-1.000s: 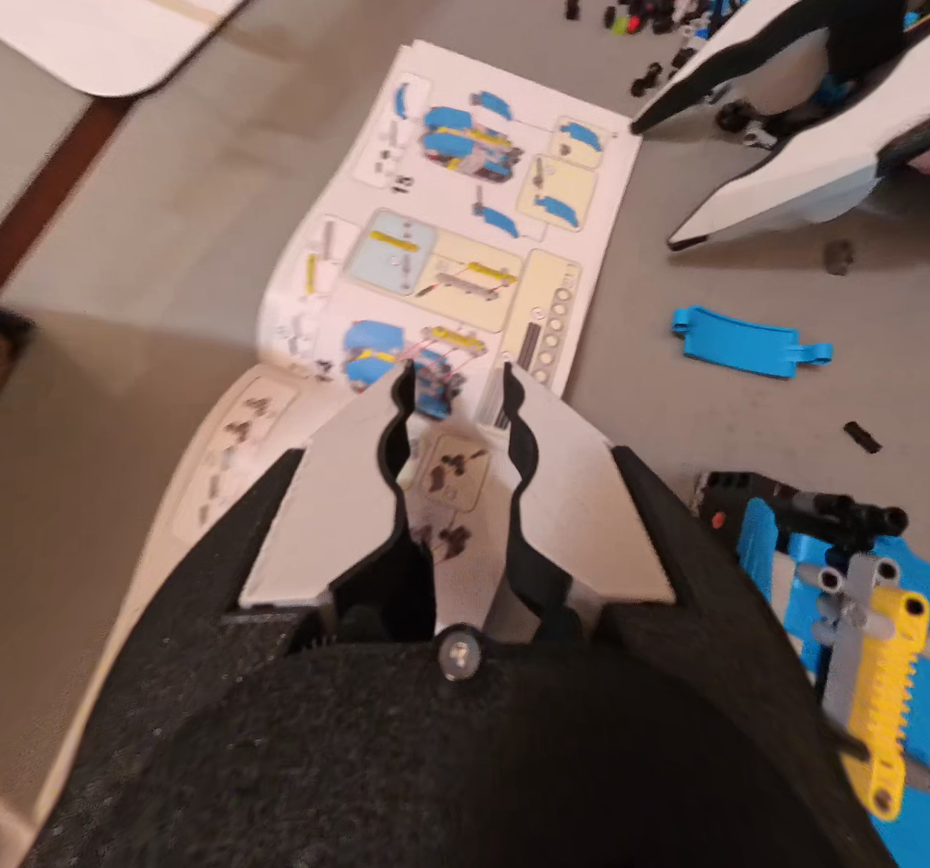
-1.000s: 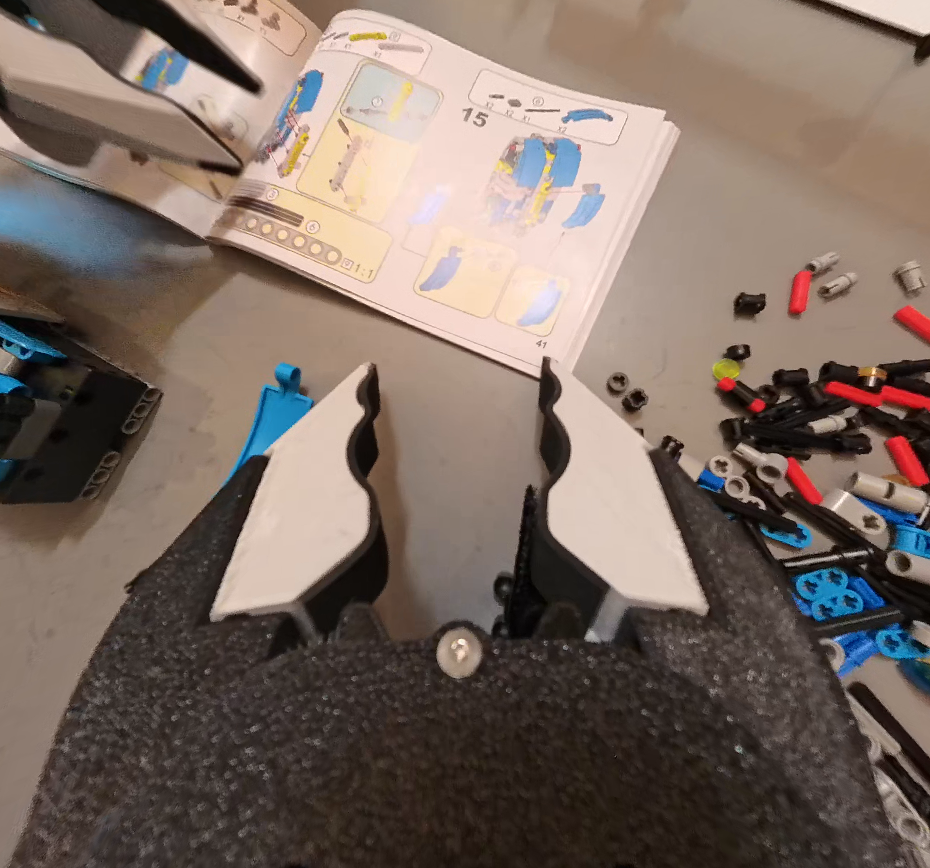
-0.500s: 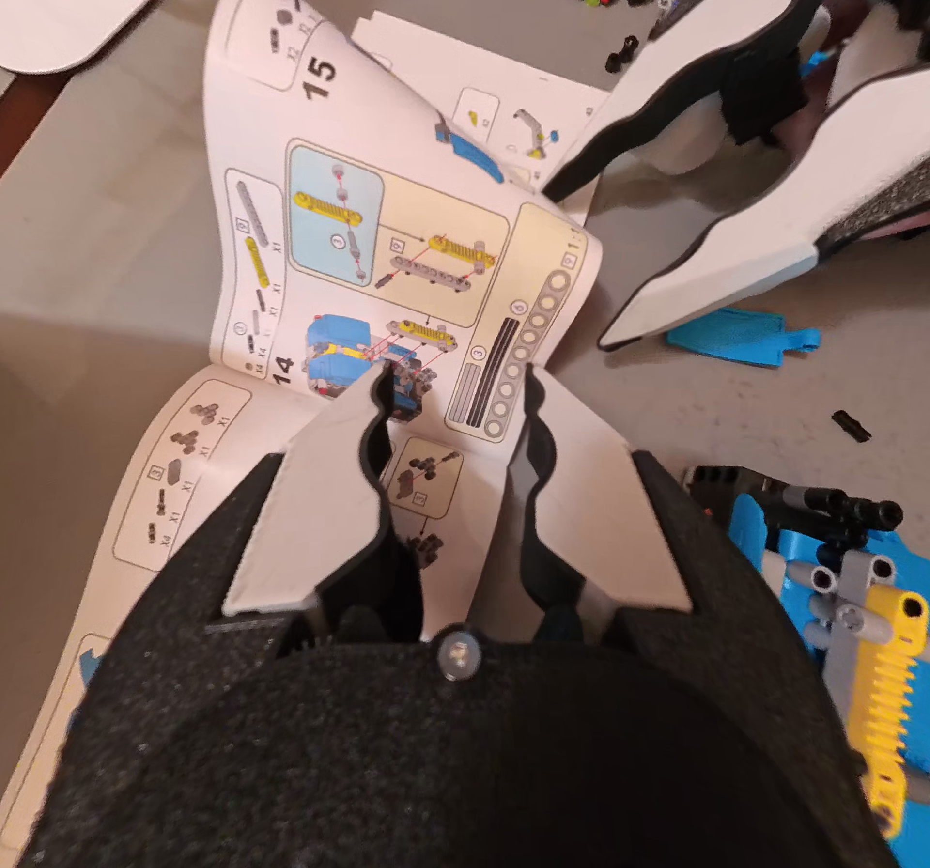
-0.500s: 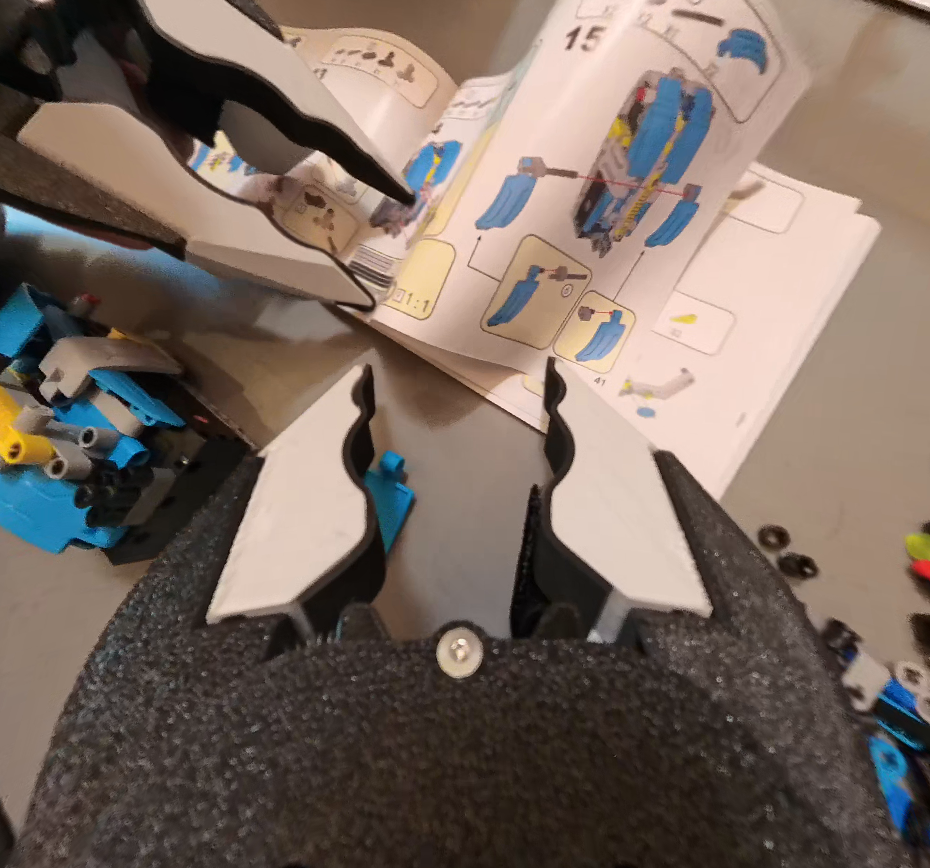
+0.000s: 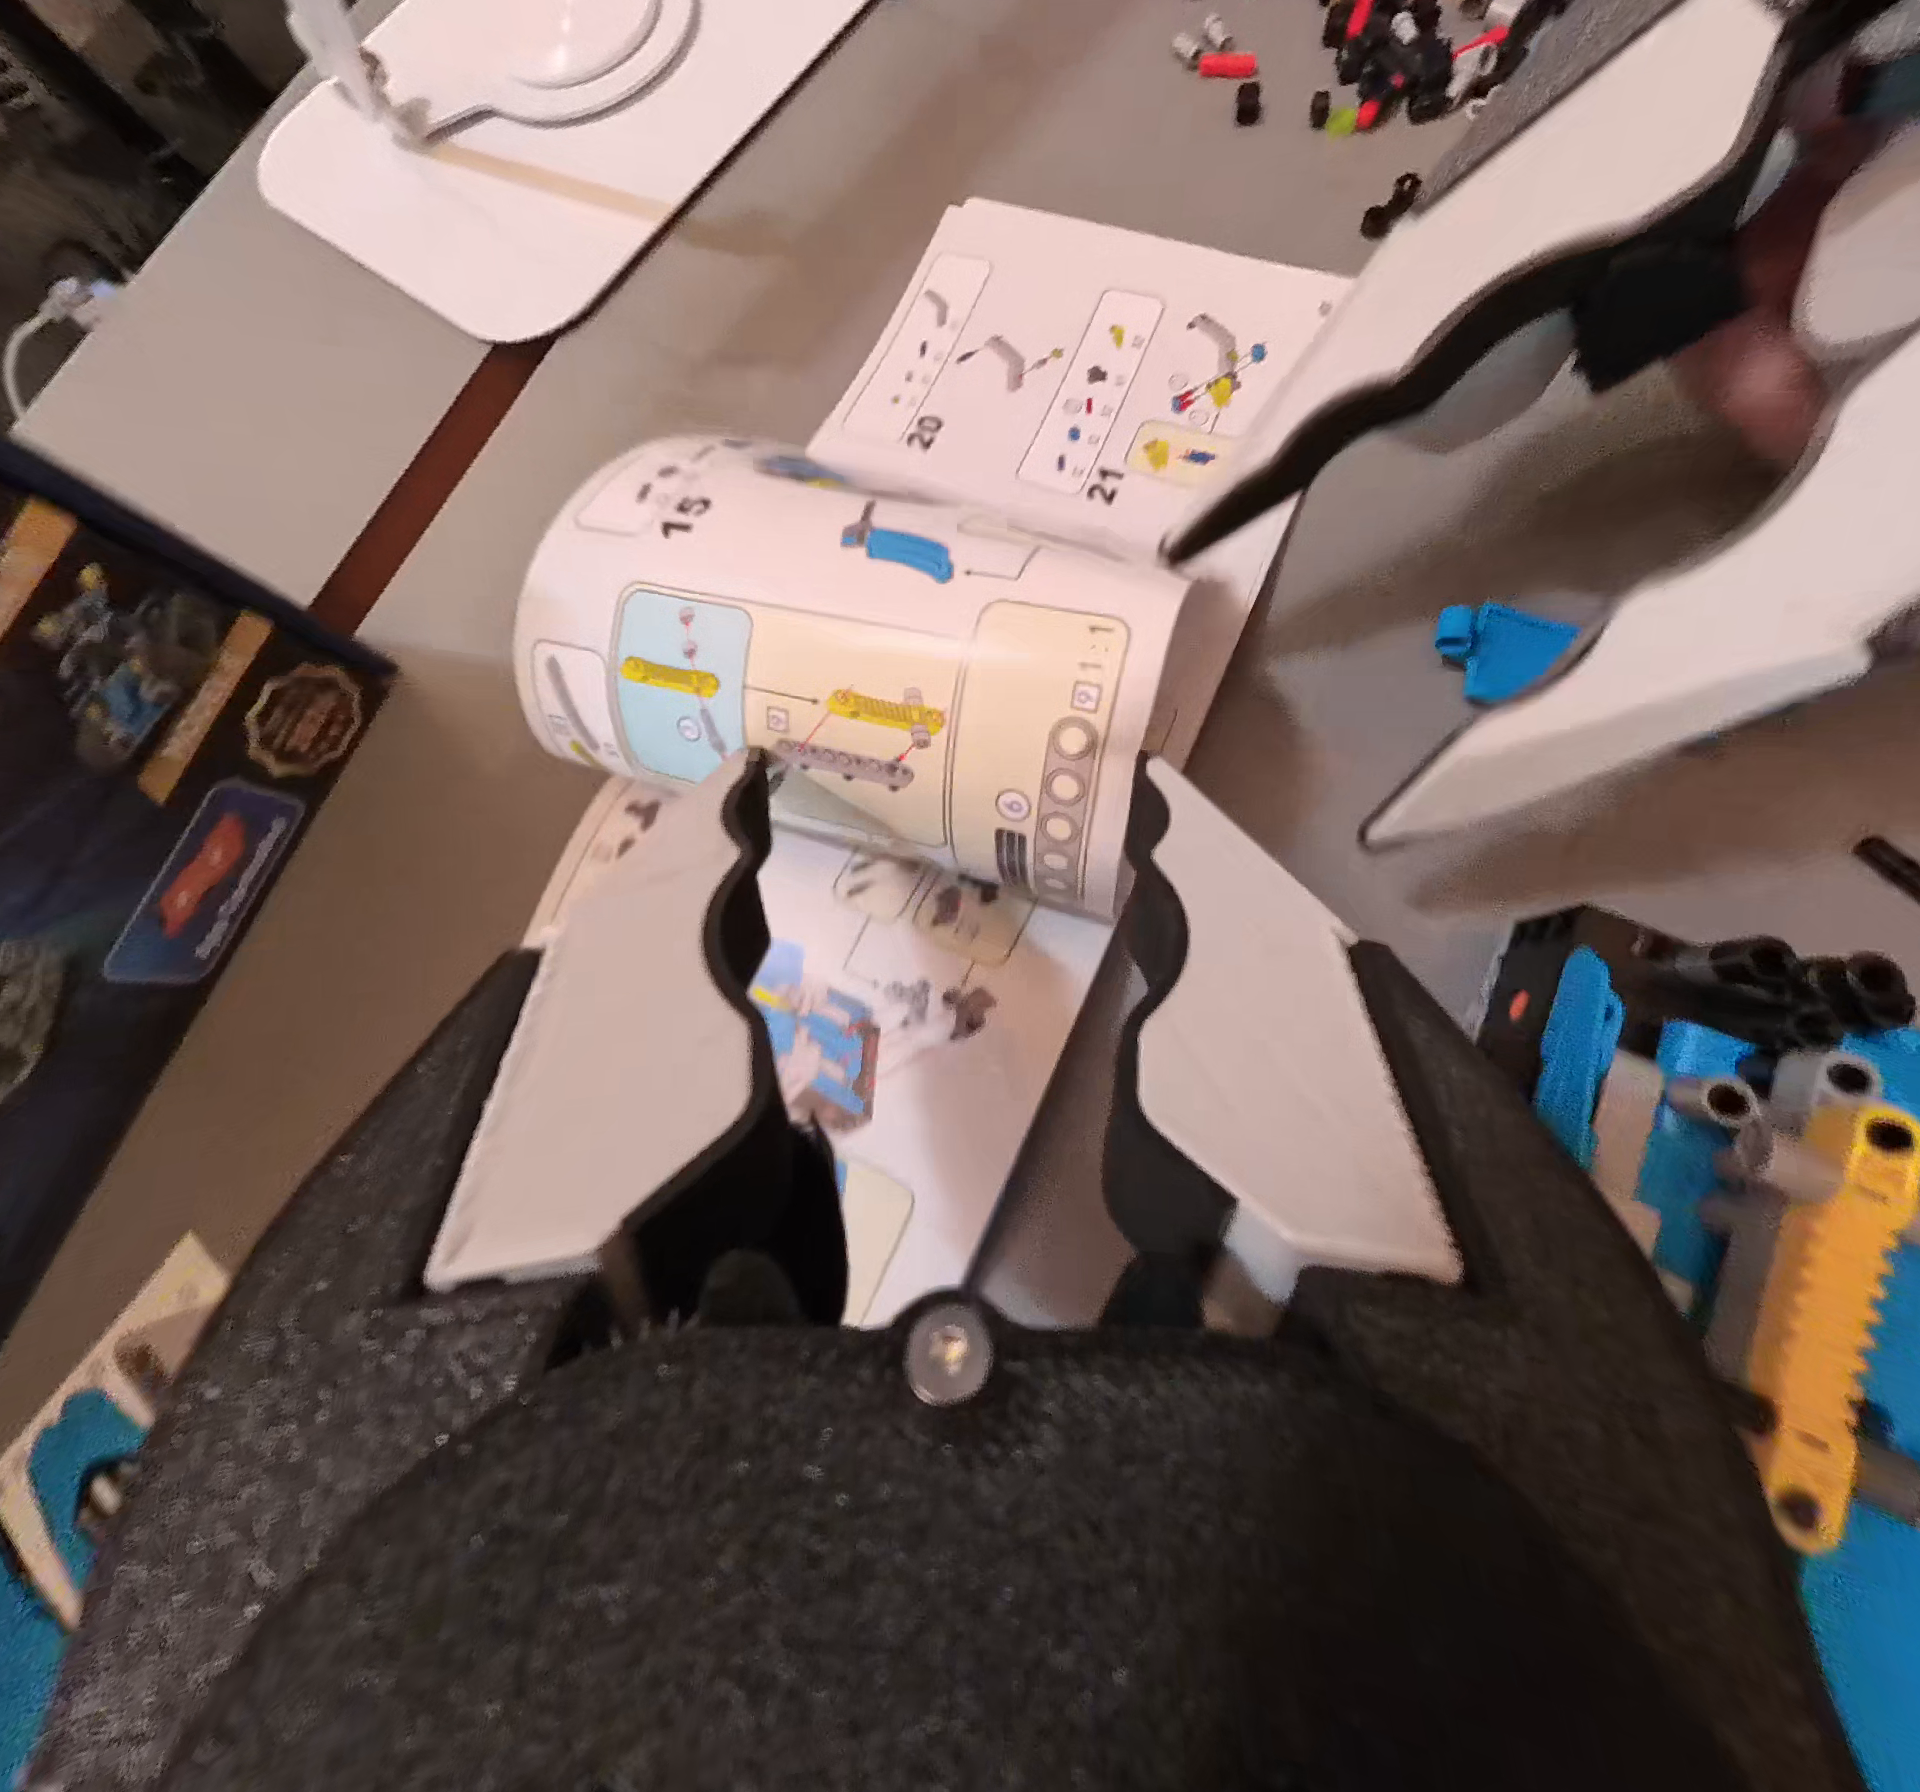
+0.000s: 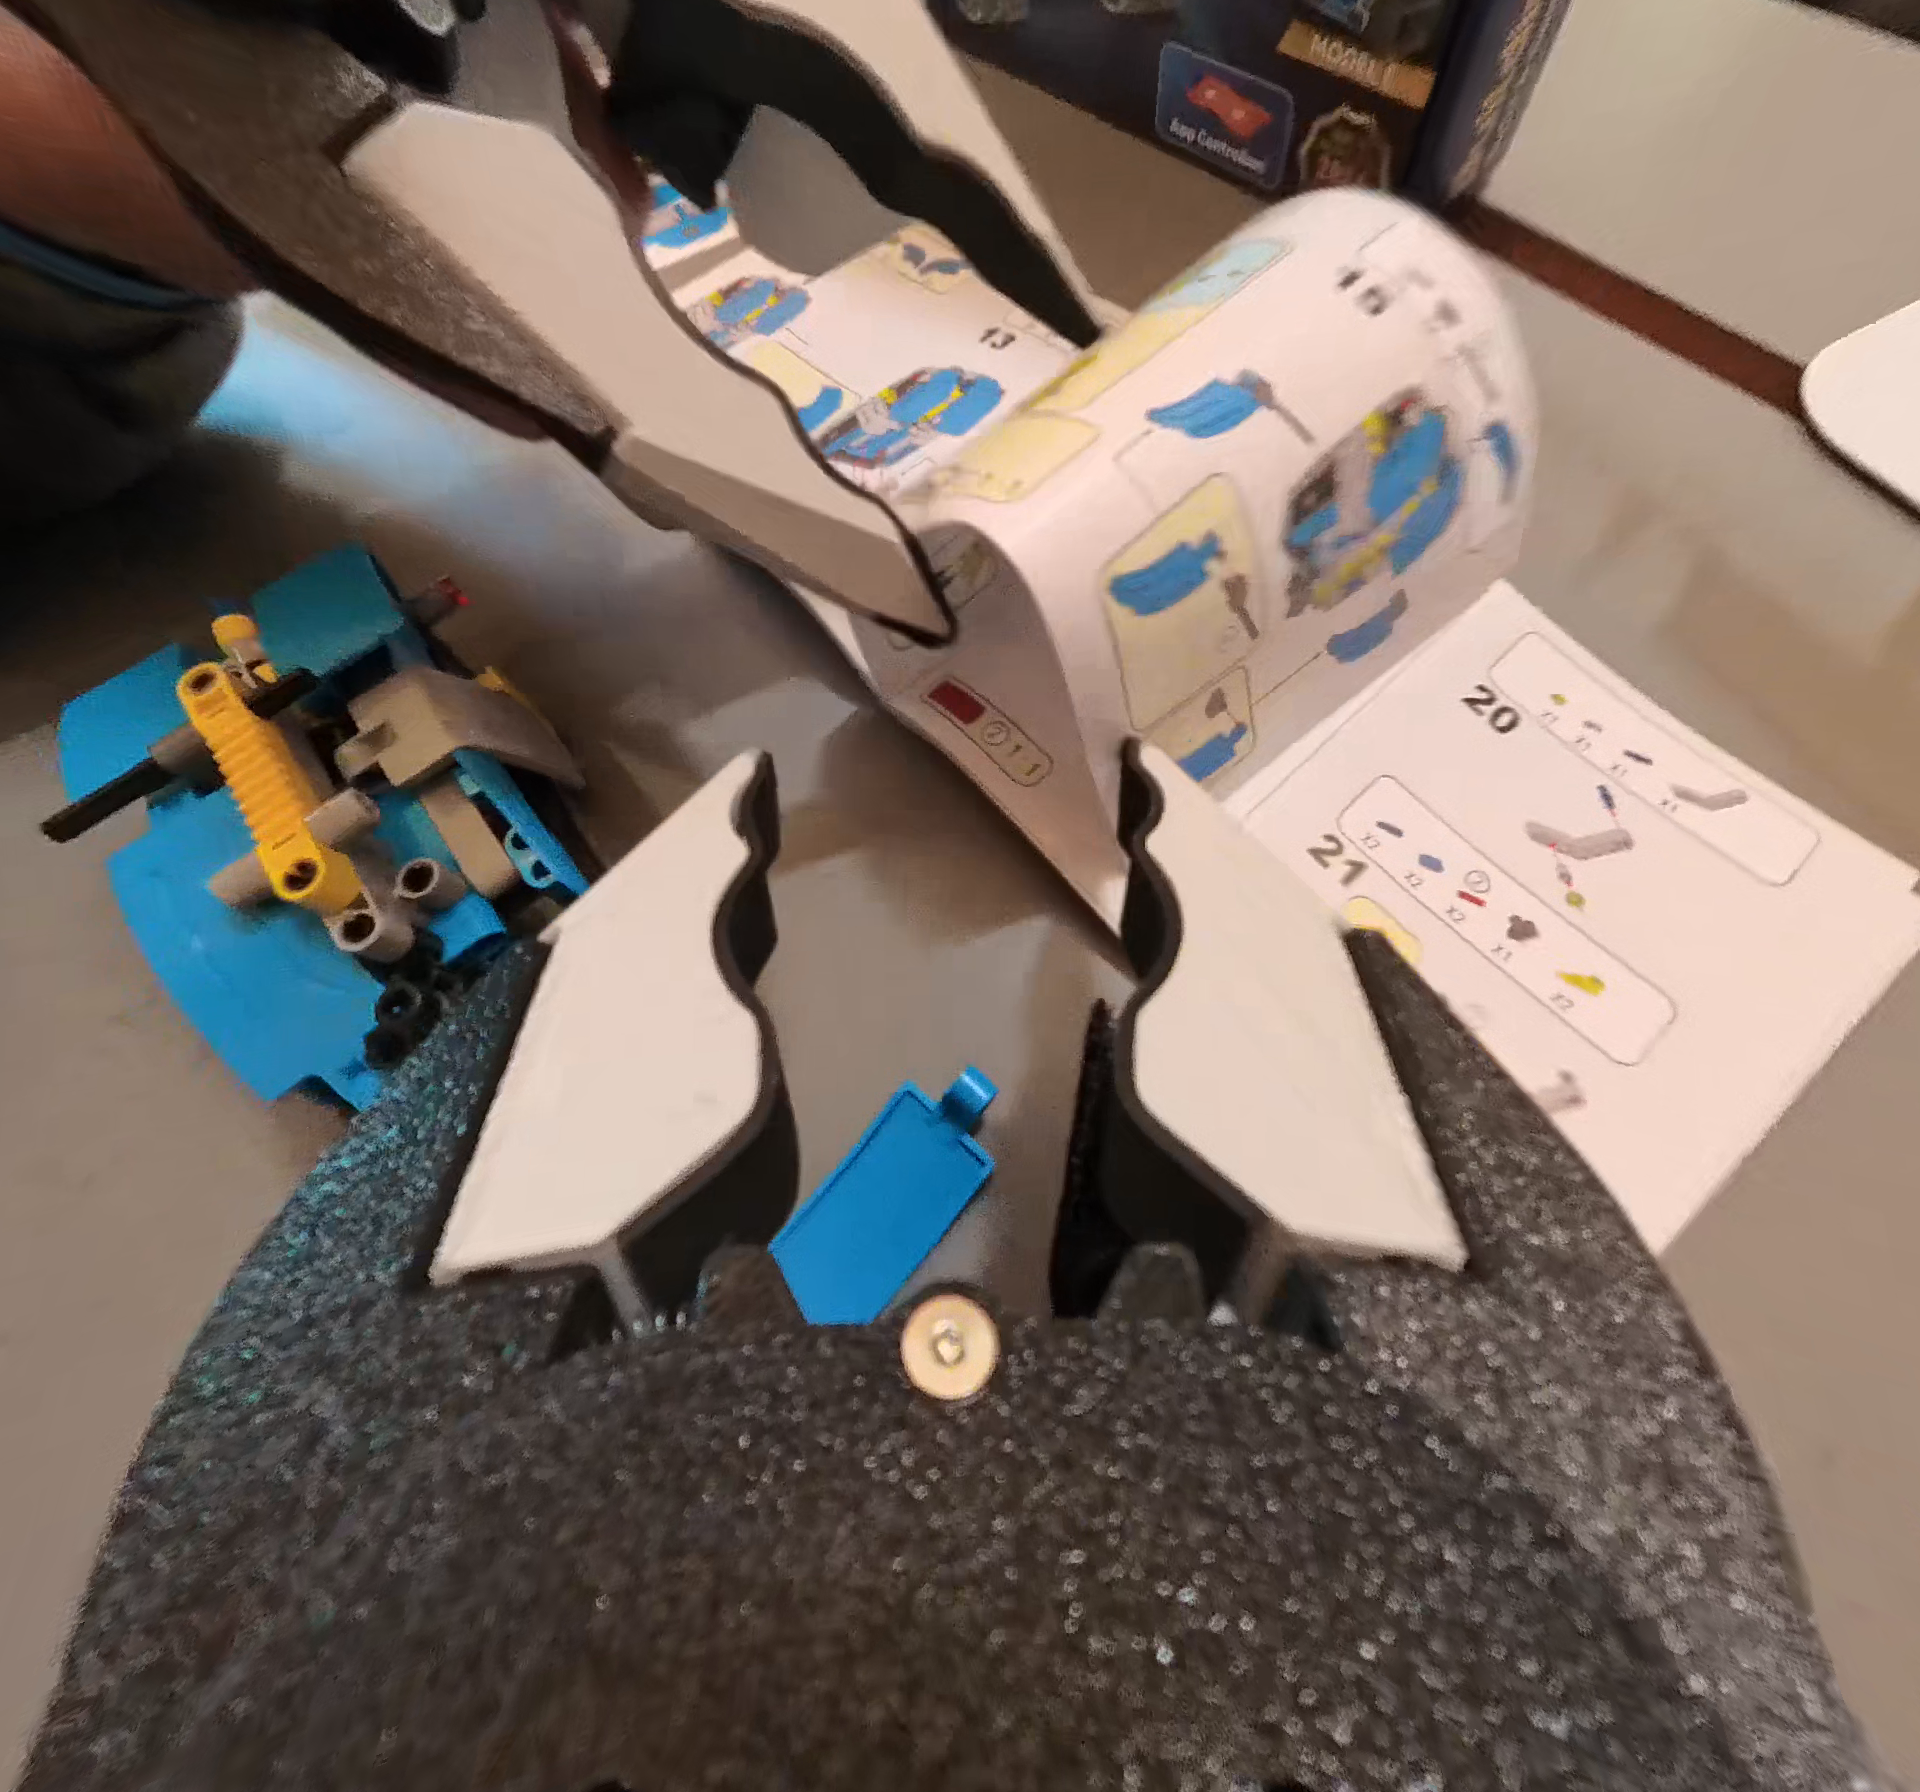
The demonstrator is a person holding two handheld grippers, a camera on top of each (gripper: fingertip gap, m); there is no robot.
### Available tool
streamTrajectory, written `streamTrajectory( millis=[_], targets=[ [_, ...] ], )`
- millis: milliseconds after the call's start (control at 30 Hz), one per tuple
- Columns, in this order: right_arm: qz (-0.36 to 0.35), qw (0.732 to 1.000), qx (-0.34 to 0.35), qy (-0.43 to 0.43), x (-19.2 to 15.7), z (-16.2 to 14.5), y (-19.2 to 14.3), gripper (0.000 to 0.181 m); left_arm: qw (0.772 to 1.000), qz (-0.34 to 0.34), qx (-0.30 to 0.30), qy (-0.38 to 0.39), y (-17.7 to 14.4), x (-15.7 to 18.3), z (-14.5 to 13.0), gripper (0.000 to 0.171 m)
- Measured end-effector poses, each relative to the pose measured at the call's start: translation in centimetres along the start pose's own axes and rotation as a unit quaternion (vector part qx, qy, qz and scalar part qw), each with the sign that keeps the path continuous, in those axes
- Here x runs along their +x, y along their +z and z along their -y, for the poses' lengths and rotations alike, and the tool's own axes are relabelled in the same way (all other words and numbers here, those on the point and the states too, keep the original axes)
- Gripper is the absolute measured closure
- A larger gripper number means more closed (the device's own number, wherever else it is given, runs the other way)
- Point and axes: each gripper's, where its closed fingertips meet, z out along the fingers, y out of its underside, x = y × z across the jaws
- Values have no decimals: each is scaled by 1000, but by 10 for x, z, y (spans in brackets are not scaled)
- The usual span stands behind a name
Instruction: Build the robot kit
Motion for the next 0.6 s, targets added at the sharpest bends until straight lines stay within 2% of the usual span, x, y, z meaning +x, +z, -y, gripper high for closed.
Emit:
streamTrajectory(
  millis=[100, 200, 333, 500, 600],
  targets=[
    [-25, 1000, 9, 2, 11, 5, -10, 115, 999, 11, 1, -30, -17, -11, -15, 107],
    [-27, 999, 12, 39, 21, 7, -14, 115, 997, -4, 3, -81, -29, -17, -34, 107],
    [36, 997, -28, 61, 4, 5, 9, 114, 983, -49, 43, -169, -41, -23, -48, 108],
    [54, 998, -28, -19, -25, 42, 43, 116, 933, -142, 143, -300, -78, -36, -47, 108],
    [64, 997, -37, -36, -36, 47, 62, 116, 897, -169, 186, -364, -95, -51, -52, 115]
  ],
)
